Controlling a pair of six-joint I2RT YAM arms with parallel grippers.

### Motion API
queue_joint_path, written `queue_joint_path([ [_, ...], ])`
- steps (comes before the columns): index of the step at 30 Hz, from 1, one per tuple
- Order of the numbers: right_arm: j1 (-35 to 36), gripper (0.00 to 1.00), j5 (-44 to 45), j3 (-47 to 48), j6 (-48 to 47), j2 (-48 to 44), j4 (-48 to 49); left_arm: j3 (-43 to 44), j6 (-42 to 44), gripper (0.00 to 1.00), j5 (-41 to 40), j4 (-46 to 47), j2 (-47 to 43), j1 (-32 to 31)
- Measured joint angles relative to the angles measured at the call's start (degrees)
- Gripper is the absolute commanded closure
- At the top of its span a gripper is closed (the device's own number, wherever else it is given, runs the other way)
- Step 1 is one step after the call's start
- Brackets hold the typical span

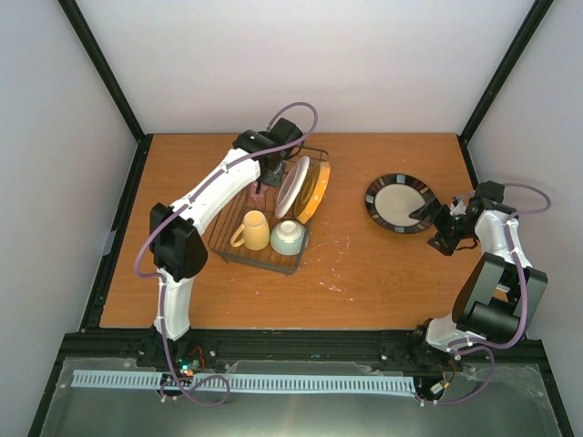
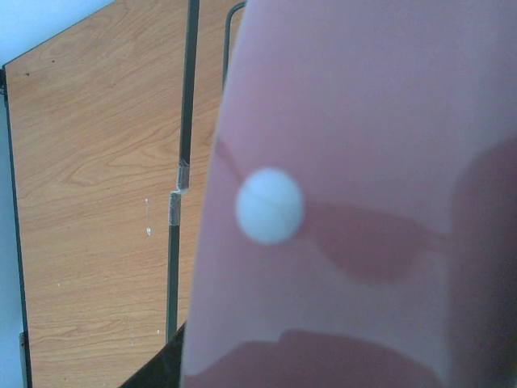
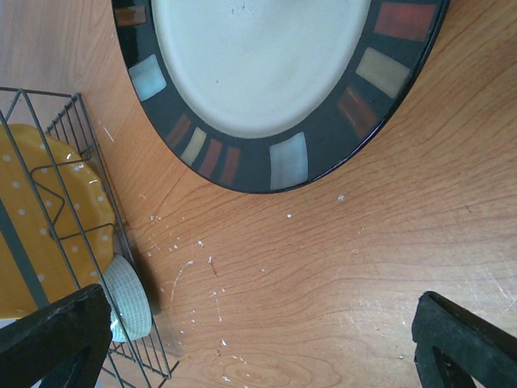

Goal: Load the mixed dishes into the dish rack

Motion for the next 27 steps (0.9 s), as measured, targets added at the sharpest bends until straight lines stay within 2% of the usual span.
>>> queue_joint_path([
  [12,0.0,0.00,0.0,0.0,0.0,0.0,0.0,6.6,0.8,0.99,-0.5,-0.5,0.2,0.0],
  [27,0.0,0.00,0.0,-0.3,-0.1,0.0,0.0,6.6,-0.7,0.99,1.3,-3.8,0.2,-0.1],
])
